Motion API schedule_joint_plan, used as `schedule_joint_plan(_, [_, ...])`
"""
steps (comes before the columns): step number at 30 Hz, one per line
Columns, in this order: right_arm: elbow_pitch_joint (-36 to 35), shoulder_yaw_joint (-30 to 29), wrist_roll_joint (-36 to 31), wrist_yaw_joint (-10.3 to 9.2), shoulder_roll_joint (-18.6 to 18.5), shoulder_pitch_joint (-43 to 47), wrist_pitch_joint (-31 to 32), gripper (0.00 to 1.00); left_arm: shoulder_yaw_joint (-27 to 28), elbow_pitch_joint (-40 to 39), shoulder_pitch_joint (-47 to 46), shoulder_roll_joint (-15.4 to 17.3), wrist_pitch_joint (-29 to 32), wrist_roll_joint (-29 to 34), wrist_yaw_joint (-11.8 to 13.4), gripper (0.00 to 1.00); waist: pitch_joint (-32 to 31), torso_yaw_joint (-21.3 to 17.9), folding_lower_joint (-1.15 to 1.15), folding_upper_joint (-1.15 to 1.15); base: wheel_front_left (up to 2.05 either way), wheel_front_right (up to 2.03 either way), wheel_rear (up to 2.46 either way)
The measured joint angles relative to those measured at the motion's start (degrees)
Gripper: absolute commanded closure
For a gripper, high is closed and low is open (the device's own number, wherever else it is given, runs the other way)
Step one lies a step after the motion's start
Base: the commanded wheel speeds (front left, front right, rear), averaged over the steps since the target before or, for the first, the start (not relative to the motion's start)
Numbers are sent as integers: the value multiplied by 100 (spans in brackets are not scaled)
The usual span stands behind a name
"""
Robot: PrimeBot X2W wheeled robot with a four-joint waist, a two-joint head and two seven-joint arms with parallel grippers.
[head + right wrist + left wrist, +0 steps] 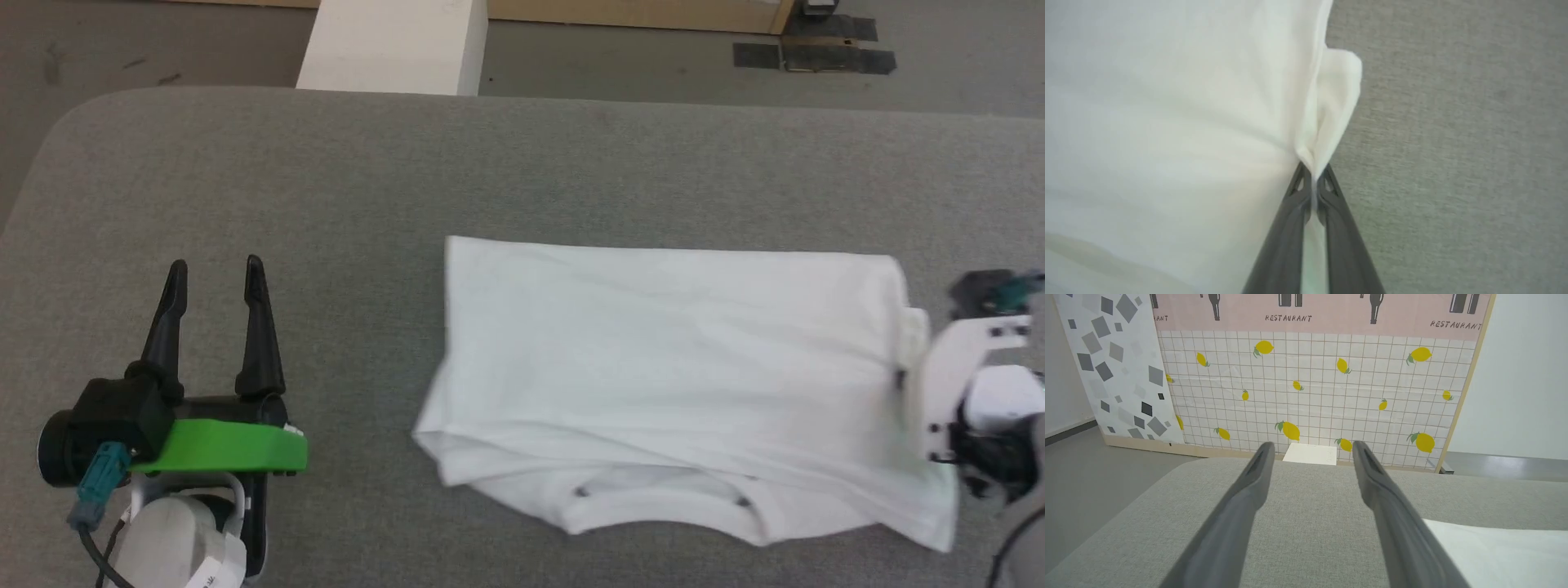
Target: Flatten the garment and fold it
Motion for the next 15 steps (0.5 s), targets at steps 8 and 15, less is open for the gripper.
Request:
schedule_joint_plan(8, [-320, -560, -232, -1, -291, 138, 212, 100, 114, 32, 3, -165, 0, 87, -169, 0, -18, -104, 0, 0, 0, 0, 0])
schedule_joint_plan(15, [-1629, -205, 343, -3, -386, 481, 765, 100, 151, 62, 15, -303, 0, 268, -309, 0, -179, -46, 0, 0, 0, 0, 0])
